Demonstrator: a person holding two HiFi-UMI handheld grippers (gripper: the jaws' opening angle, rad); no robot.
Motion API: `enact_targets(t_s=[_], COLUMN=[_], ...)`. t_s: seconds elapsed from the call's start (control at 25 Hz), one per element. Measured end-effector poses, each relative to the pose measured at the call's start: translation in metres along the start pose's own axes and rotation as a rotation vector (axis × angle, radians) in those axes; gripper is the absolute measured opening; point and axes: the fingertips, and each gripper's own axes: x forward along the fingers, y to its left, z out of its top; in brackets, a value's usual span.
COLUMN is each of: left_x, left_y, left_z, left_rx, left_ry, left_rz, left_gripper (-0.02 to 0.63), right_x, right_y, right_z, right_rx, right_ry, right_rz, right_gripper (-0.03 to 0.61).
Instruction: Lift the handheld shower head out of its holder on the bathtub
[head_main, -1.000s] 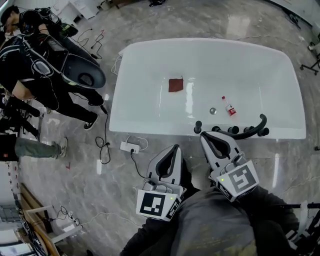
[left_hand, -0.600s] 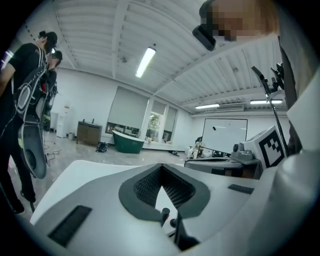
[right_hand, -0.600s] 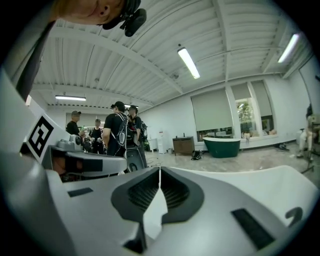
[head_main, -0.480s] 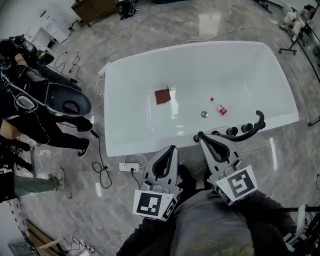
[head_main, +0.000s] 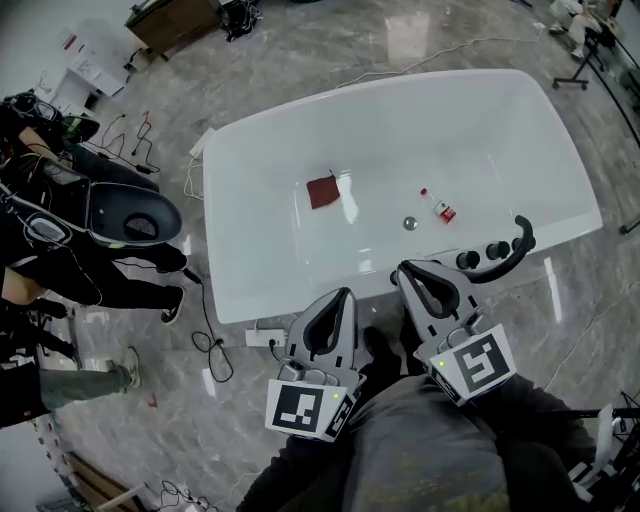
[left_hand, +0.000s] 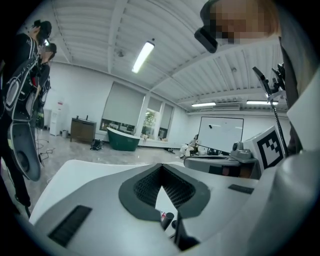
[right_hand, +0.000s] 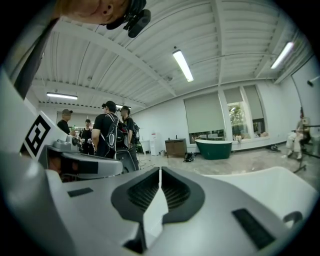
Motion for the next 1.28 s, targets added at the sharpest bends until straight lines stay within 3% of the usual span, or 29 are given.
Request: enact_targets(t_s=[0.4,0.52,0.72,1.28], left_x=[-0.001,-0.002,-0.001,0.014], left_y=[0.007,0.007,0.007,0.003], left_z=[-0.007,-0.01,-0.018,-0.039], left_rx=[-0.011,-0.015,-0.017,0.005], left_ry=[0.023,0.031,0.05,0.078], left_rz=[-0.007,-0.011,-0.016,-0.037], left_gripper=[0.002,0.002,0.002,0.002], right_x=[0.006,0.007,0.007,0.009], right_y=[0.003,0.005,0.003,-0.016], right_z=[-0.009,-0.012,-0.022,-0.051], right_rx=[0.002,-0.007,-0.005,0.004], right_ry=[0.022,0.029,0.042,0.07], right_rz=[-0.007,0.0,-0.009,-0.053], right_gripper=[0.008,0.069,0.118,0.145])
